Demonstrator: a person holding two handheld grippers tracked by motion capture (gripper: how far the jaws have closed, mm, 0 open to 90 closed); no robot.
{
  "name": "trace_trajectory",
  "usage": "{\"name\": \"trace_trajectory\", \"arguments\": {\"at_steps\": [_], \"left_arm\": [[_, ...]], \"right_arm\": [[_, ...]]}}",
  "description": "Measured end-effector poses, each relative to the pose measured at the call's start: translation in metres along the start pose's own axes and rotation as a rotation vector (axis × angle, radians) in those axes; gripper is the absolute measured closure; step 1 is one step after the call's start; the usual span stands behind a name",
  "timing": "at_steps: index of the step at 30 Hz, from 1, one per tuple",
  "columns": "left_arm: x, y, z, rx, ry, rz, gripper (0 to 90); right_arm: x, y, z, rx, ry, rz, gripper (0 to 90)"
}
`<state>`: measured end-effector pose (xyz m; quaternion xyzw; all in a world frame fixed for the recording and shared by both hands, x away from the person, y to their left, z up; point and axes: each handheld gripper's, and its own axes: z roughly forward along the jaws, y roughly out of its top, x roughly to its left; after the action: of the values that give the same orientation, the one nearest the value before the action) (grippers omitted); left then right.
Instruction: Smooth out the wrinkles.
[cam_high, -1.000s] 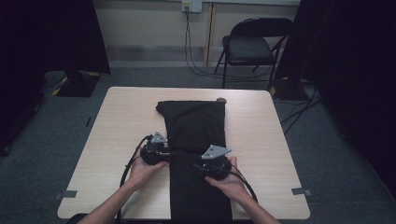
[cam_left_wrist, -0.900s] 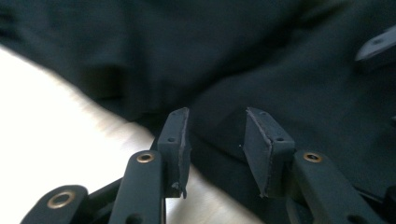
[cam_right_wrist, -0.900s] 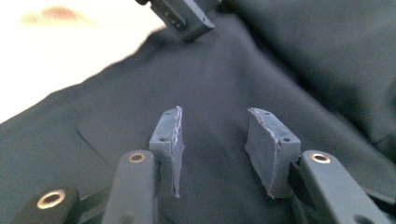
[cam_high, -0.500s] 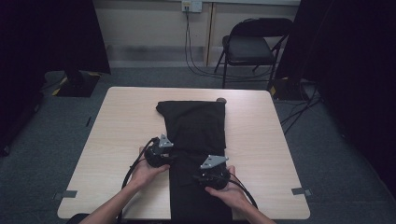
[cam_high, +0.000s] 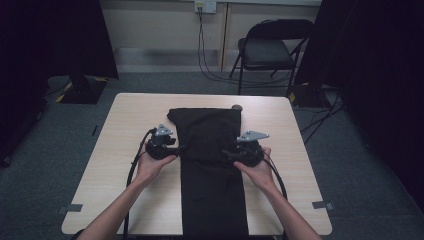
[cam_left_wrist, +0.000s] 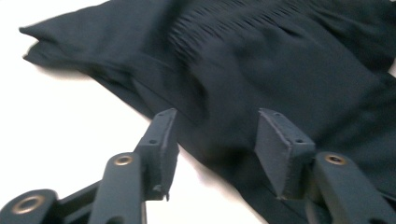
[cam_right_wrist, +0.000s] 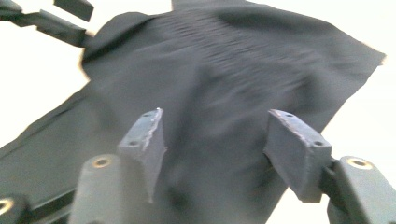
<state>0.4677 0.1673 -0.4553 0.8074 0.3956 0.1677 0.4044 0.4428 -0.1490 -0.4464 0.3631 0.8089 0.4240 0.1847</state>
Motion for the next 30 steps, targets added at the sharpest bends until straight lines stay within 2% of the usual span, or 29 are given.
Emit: {"name": "trace_trajectory", "arguments": {"at_steps": [2,3,4,5,8,9,12,14,15,16,18,20,22,23,25,27,28,30], "left_arm": [[0.010,0.009,0.013,0.007,0.004,-0.004,44.9],[0.010,0.009,0.013,0.007,0.004,-0.004,42.2],[0.012,0.012,0.017,0.004,-0.003,-0.018,42.2],[0.015,0.014,0.021,0.006,-0.012,-0.022,40.8],[0.017,0.018,0.028,0.009,-0.022,-0.029,38.4],[0.015,0.018,0.036,0.012,-0.050,-0.047,38.7],[0.009,0.013,0.051,0.067,-0.094,-0.025,37.9],[0.004,0.011,0.058,0.072,-0.091,-0.023,37.5],[0.002,0.009,0.059,0.072,-0.095,-0.025,38.5],[0.000,0.008,0.061,0.077,-0.099,-0.021,44.3],[-0.003,0.006,0.062,0.090,-0.077,-0.014,58.1],[-0.001,0.007,0.058,0.064,-0.075,-0.034,74.0],[0.000,0.011,0.050,0.028,-0.084,-0.041,80.3],[0.000,0.016,0.044,0.007,-0.087,-0.038,81.3],[-0.001,0.028,0.031,-0.042,-0.096,-0.037,81.9],[-0.004,0.046,0.016,-0.089,-0.089,-0.018,82.1],[-0.005,0.055,0.008,-0.117,-0.086,-0.020,82.0],[-0.009,0.073,-0.011,-0.170,-0.086,0.000,82.0]], "right_arm": [[-0.016,0.005,0.010,0.007,-0.018,0.032,33.3],[-0.016,0.005,0.010,0.007,-0.018,0.032,33.3],[-0.026,0.009,0.021,0.023,-0.019,0.052,30.5],[-0.029,0.010,0.026,0.029,-0.016,0.057,30.0],[-0.033,0.013,0.041,0.047,-0.006,0.063,28.5],[-0.033,0.014,0.046,0.052,0.001,0.067,28.6],[-0.033,0.010,0.057,0.071,-0.007,0.079,27.3],[-0.033,0.004,0.065,0.113,-0.022,0.083,25.7],[-0.035,0.000,0.067,0.121,-0.020,0.094,25.5],[-0.035,-0.003,0.068,0.120,-0.015,0.112,26.8],[-0.035,-0.008,0.069,0.112,0.011,0.130,36.3],[-0.032,-0.008,0.068,0.109,0.010,0.117,52.0],[-0.029,-0.002,0.062,0.075,-0.020,0.104,70.0],[-0.029,0.002,0.058,0.050,-0.013,0.114,73.7],[-0.028,0.013,0.049,0.011,-0.022,0.109,76.2],[-0.029,0.027,0.037,-0.028,-0.020,0.103,77.3],[-0.030,0.036,0.030,-0.053,-0.024,0.106,77.5],[-0.031,0.055,0.012,-0.107,-0.020,0.099,77.5]]}}
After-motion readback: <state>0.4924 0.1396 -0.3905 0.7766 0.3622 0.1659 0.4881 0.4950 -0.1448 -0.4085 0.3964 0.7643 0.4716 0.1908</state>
